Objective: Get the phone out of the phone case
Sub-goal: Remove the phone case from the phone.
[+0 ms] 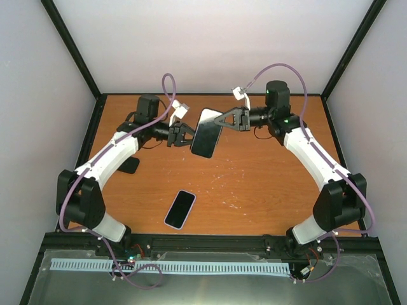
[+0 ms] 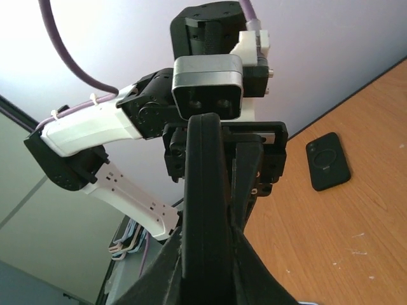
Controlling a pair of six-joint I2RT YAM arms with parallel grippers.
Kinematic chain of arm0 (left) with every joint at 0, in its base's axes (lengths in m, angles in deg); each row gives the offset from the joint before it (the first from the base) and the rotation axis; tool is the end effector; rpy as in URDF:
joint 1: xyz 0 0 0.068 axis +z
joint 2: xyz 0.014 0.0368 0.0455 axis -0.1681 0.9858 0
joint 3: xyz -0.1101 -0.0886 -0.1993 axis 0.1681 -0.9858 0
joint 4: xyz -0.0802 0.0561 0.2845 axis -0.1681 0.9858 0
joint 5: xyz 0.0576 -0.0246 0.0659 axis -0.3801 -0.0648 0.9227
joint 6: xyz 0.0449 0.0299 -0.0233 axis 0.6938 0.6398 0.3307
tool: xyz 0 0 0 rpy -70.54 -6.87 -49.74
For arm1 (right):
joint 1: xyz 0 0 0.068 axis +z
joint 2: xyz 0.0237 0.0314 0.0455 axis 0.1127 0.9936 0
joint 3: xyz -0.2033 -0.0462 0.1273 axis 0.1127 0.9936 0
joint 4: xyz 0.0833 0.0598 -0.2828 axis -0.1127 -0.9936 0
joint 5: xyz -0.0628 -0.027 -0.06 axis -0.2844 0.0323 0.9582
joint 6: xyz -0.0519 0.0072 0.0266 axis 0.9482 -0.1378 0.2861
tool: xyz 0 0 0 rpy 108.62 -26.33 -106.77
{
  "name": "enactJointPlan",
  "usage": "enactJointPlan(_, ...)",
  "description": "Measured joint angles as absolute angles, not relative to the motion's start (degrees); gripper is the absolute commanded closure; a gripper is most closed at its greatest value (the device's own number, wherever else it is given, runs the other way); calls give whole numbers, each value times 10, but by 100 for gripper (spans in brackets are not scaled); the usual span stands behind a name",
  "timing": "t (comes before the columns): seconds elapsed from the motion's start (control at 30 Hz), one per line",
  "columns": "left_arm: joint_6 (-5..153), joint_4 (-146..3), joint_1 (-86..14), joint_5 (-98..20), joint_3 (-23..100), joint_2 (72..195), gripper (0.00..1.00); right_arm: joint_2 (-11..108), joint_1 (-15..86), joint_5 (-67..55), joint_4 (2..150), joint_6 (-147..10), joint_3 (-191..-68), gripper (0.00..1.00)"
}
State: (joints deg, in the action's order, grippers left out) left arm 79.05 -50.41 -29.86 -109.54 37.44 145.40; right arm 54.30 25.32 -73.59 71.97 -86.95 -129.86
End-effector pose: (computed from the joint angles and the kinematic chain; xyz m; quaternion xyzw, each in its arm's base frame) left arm 0.3311 -0.1662 0.2790 0.3750 0.6449 -0.6283 0.2210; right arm 0.3491 0.1627 0.3276 -0.3337 0.6506 0.6305 0.2607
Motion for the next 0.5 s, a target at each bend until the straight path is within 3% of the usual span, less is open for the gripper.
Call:
enactJointPlan(0.17, 760, -525, -288, -1113, 367, 1459, 99, 564, 238, -707, 659, -815, -1326, 54)
enactJointPlan(0.3, 717, -560, -273, -1130, 348, 1463, 99, 575, 215, -676, 621, -780, -1345, 44)
enactJointPlan(0.5, 658, -616, -251, -1155, 333, 1473, 99, 574, 206, -608, 576, -727, -1359, 38)
